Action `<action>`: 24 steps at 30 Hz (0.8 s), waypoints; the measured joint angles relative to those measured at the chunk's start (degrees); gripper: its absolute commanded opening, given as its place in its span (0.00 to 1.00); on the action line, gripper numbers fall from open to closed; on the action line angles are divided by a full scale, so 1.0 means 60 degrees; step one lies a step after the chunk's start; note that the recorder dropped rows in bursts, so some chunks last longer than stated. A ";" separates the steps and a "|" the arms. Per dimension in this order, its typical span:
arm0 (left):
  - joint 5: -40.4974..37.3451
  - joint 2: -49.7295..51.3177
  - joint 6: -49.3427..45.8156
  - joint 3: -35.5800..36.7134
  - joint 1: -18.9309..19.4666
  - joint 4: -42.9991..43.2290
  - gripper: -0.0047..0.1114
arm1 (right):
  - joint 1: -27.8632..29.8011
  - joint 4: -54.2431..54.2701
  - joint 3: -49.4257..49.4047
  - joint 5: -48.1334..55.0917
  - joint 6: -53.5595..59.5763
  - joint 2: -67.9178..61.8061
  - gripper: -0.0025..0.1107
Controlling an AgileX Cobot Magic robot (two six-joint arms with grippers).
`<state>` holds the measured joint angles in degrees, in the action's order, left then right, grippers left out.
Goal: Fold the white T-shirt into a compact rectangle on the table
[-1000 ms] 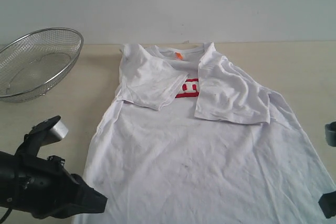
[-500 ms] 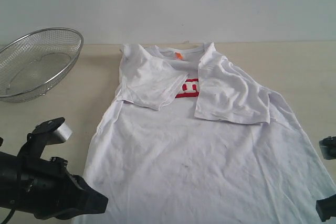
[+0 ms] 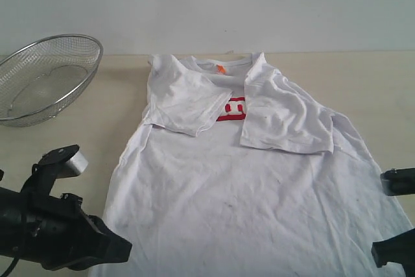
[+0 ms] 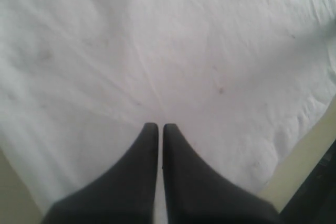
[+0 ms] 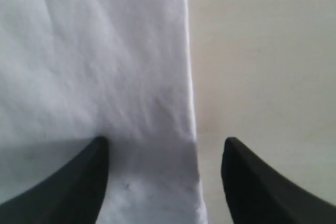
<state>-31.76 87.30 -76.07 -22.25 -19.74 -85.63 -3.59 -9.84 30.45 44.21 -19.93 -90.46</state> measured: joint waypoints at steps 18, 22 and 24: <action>0.0068 0.0000 -0.0019 0.0000 0.0000 -0.0037 0.08 | 0.0022 0.2805 0.0175 -0.0168 0.1761 -0.0419 0.47; 0.0216 0.0000 -0.0035 0.0000 0.0000 -0.0037 0.08 | 0.0022 0.2899 0.0175 -0.0237 0.1835 -0.0419 0.20; 0.0240 0.0000 -0.0035 0.0000 0.0000 -0.0037 0.08 | 0.0022 0.2990 0.0175 -0.0281 0.1872 -0.0419 0.06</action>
<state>-30.33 87.30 -76.29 -22.25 -19.74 -85.85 -3.45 8.10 31.50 42.52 -8.70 -92.97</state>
